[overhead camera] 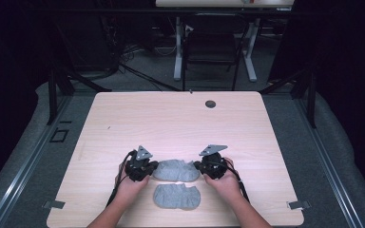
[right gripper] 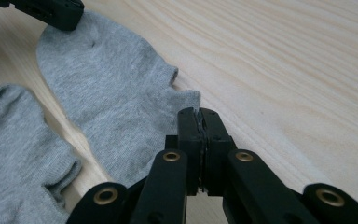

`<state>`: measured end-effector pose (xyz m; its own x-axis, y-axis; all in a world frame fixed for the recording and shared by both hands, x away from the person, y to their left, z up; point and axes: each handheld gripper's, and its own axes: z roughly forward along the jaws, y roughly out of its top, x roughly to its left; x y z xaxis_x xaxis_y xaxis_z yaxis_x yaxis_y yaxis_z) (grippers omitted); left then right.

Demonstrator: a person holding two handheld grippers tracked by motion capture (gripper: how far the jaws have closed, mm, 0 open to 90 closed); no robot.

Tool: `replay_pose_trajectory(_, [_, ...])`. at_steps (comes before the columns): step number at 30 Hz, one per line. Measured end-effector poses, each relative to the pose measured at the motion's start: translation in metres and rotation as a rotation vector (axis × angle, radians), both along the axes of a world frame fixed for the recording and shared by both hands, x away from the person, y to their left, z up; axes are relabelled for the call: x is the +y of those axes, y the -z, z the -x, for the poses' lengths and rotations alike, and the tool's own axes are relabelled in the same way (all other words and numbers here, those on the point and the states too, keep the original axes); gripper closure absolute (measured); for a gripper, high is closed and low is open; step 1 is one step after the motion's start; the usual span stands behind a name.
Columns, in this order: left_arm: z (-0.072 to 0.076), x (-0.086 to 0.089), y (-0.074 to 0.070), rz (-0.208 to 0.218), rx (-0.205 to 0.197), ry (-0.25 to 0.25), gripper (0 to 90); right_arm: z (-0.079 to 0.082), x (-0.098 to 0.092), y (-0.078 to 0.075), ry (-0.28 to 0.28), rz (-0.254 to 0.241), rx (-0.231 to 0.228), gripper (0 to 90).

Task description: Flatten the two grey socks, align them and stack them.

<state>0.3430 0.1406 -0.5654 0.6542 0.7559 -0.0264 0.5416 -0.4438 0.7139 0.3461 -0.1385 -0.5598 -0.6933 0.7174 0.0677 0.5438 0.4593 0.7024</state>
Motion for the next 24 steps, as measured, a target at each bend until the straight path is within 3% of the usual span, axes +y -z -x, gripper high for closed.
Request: replay_pose_trajectory(24, [0.029, 0.005, -0.028, 0.066, -0.070, 0.053, 87.7, 0.026, -0.009, -0.037, -0.036, -0.068, -0.093, 88.6])
